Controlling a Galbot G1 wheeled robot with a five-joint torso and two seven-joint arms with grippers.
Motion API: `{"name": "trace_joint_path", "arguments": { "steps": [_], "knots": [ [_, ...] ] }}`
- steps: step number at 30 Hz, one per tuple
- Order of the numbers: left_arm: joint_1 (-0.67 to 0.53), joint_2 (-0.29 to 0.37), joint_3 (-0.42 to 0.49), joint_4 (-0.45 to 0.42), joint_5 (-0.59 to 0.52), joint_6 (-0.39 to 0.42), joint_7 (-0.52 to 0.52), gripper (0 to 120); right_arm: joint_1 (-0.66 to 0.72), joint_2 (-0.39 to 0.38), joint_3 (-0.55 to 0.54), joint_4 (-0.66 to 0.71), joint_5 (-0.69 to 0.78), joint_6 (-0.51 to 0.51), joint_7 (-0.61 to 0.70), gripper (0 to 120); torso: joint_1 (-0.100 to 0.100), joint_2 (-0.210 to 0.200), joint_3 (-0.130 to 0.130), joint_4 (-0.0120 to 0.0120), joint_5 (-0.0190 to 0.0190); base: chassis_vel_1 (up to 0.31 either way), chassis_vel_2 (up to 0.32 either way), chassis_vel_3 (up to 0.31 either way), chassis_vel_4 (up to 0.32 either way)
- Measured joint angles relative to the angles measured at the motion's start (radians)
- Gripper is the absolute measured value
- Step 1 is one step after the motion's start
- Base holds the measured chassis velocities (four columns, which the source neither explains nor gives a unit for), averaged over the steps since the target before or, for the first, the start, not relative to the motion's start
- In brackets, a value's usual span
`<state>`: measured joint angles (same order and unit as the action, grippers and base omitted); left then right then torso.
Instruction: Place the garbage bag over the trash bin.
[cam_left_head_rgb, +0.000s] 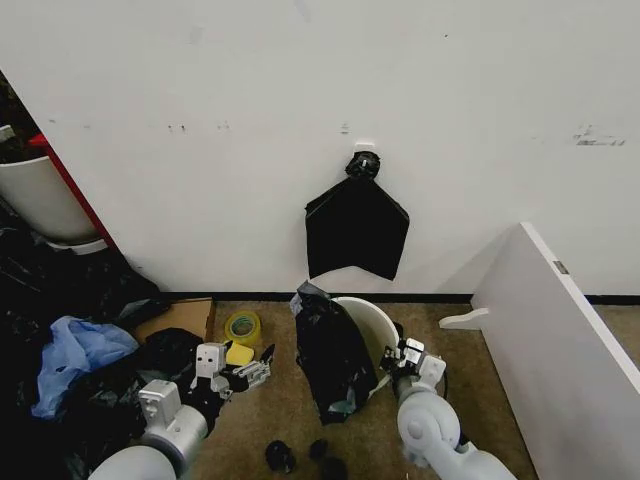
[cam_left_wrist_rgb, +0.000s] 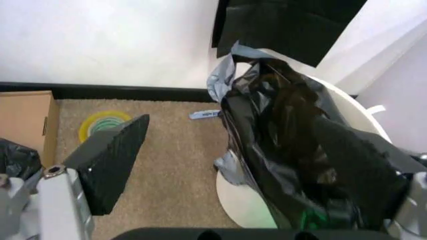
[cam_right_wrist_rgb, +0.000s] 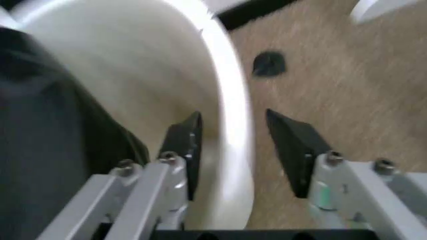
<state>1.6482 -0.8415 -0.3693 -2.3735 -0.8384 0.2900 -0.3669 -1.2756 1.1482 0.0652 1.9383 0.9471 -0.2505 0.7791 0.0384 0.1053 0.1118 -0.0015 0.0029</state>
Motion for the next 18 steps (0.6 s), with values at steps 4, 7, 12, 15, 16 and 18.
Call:
{"name": "trace_joint_path", "arguments": {
  "steps": [4,7,12,15,16,18],
  "knots": [
    [-0.07,0.002,0.019,0.018,-0.033,0.027,-0.021,96,-0.044,-0.026,0.05,0.056,-0.05,0.001,-0.029,54,0.0,0.0,0.0,-0.0003,0.0,0.0,0.0,0.0,0.0],
    [-0.156,-0.001,0.063,0.043,-0.064,0.05,-0.042,96,-0.075,-0.041,0.089,0.093,-0.093,0.002,-0.047,66,0.0,0.0,0.0,-0.0004,-0.0003,0.0,0.0,0.0,0.0],
    [-0.25,-0.021,0.161,0.09,-0.1,0.056,-0.041,96,-0.107,-0.056,0.109,0.135,-0.168,0.009,-0.085,81,0.0,0.0,0.0,-0.001,-0.0003,0.0,0.0,0.0,0.0],
    [-0.274,-0.056,0.227,0.128,-0.116,0.055,-0.065,95,-0.108,-0.067,0.097,0.148,-0.196,0.007,-0.14,90,0.0,0.0,0.0,-0.0002,-0.0002,0.0,0.0,0.0,0.0],
    [-0.28,-0.064,0.242,0.135,-0.121,0.056,-0.072,95,-0.109,-0.069,0.095,0.151,-0.2,0.006,-0.148,94,0.0,0.0,0.0,0.0,-0.0002,0.0,0.0,0.0,0.0],
    [-0.308,-0.099,0.307,0.169,-0.136,0.062,-0.111,94,-0.119,-0.073,0.09,0.168,-0.217,0.0,-0.166,99,0.0,0.0,0.0,-0.0002,-0.0003,0.0,0.0,0.0,0.0]
  ]
}}
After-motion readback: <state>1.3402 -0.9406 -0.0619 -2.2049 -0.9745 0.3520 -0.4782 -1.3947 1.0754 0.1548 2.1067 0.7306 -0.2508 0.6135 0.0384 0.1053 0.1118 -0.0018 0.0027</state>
